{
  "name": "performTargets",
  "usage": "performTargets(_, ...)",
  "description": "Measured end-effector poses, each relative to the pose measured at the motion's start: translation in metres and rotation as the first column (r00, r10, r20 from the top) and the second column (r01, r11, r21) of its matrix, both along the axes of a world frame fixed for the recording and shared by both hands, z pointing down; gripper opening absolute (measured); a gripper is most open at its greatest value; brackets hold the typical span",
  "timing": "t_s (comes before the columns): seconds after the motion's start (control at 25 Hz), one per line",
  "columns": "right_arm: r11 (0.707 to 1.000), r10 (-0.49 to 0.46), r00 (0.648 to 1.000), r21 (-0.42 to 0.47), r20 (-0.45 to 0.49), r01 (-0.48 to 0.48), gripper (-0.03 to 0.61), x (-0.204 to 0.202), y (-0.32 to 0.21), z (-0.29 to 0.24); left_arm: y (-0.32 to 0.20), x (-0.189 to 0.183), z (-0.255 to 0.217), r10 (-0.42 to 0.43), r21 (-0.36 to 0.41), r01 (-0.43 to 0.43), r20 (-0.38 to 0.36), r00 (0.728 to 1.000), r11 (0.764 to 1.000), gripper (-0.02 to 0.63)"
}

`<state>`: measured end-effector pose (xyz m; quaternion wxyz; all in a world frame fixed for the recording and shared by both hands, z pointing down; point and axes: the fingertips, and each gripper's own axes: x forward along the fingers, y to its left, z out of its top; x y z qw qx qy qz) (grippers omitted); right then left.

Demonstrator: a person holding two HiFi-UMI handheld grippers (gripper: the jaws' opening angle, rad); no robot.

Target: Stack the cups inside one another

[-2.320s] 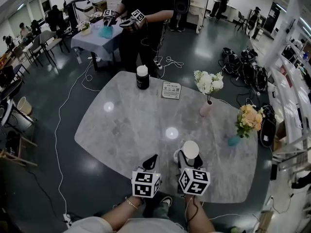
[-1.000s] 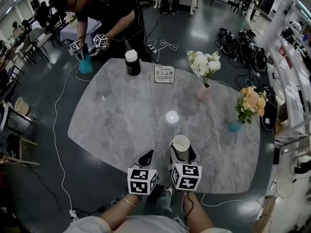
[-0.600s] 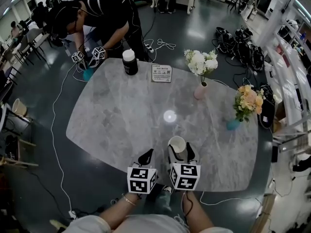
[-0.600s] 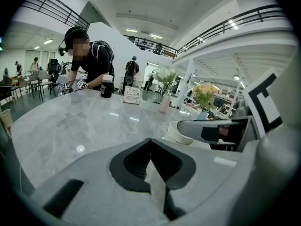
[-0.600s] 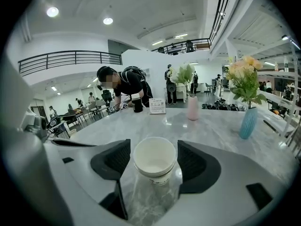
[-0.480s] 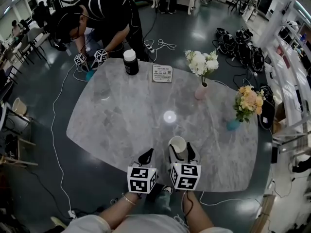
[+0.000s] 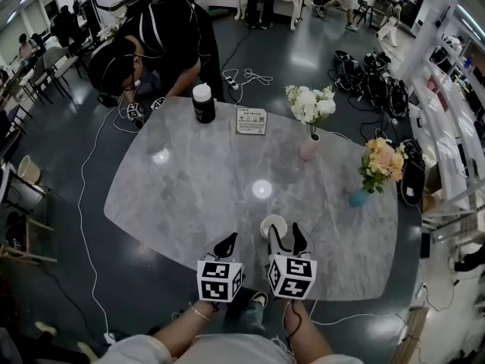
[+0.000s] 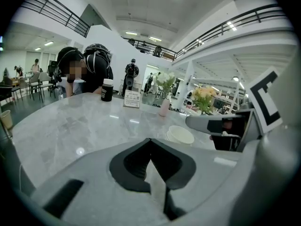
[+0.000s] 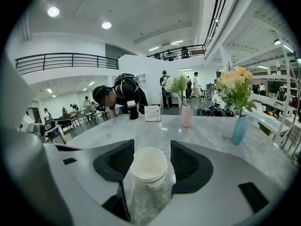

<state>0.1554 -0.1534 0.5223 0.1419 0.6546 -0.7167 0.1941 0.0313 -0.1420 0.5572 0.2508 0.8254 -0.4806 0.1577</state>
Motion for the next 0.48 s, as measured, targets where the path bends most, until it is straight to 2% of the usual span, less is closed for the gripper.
performTargets(0.04, 1.0, 0.002, 1.0, 0.01, -0.002, -0.002, 0.237, 0.001, 0.001, -0.004, 0.0, 0.002, -0.003, 0.002, 0.006, -0.002, -0.002, 1.0, 1.0, 0.0)
performTargets(0.16, 0.999, 0.016, 1.0, 0.036, -0.012, -0.015, 0.14, 0.005, 0.006, -0.017, 0.0, 0.006, -0.012, 0.008, 0.022, -0.008, -0.009, 1.0, 1.0, 0.0)
performTargets(0.48, 0.998, 0.041, 0.999, 0.045, 0.015, -0.042, 0.043, 0.016, 0.018, -0.031, 0.0, 0.019, -0.035, 0.034, 0.078, -0.033, -0.02, 0.999, 0.996, 0.0)
